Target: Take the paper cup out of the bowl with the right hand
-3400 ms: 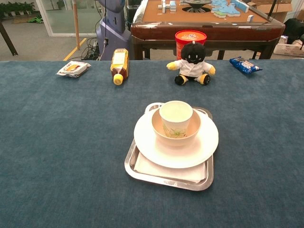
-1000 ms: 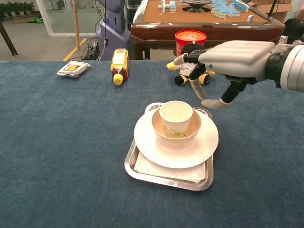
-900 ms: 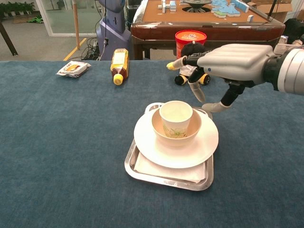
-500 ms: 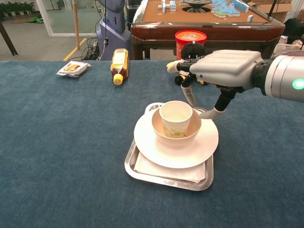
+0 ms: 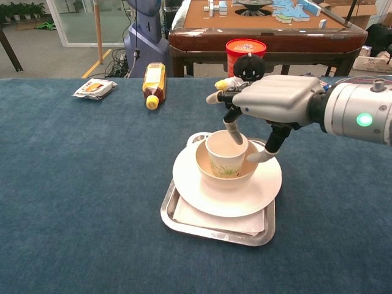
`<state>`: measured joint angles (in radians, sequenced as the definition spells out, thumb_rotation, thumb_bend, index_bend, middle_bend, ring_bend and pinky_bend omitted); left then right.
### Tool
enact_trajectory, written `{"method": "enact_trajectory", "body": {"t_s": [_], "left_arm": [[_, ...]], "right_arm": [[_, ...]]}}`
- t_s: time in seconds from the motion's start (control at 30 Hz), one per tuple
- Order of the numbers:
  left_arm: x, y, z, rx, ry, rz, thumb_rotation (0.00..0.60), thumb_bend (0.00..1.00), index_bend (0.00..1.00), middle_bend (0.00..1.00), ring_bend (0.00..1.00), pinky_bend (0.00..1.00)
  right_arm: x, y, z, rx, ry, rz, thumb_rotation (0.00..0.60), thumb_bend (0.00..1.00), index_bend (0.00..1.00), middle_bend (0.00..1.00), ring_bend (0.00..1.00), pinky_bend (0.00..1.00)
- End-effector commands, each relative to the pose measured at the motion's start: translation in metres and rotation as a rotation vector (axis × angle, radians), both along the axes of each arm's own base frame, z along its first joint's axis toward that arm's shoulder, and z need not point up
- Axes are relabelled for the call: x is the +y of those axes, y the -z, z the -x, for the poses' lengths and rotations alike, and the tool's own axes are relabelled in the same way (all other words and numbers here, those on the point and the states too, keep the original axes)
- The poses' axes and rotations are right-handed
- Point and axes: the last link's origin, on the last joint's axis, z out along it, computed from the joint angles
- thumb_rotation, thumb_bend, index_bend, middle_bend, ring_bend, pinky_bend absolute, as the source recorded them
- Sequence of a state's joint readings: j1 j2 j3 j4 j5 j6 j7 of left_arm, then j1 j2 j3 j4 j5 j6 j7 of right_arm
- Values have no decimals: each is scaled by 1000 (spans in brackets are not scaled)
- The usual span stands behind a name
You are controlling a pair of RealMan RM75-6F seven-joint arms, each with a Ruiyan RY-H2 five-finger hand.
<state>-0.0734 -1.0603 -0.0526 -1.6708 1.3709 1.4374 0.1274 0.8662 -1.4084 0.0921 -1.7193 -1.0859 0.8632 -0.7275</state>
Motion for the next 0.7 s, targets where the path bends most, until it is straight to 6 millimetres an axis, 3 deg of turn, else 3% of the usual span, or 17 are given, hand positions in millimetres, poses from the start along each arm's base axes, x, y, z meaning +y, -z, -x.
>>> {"method": "enact_trajectory", "body": {"t_s": [0.03,0.7], "left_arm": [[0,0,0,0,0,-1,600,60,467,330,258,442],[-2,-6,-3,-12,9,-14,600,60,467,330,258,442]], "right_arm": [[0,2,0,4,-1,0,600,330,494,10,0,63],[2,20,-2,-7,13,-31,600,413,500,11,0,63]]}}
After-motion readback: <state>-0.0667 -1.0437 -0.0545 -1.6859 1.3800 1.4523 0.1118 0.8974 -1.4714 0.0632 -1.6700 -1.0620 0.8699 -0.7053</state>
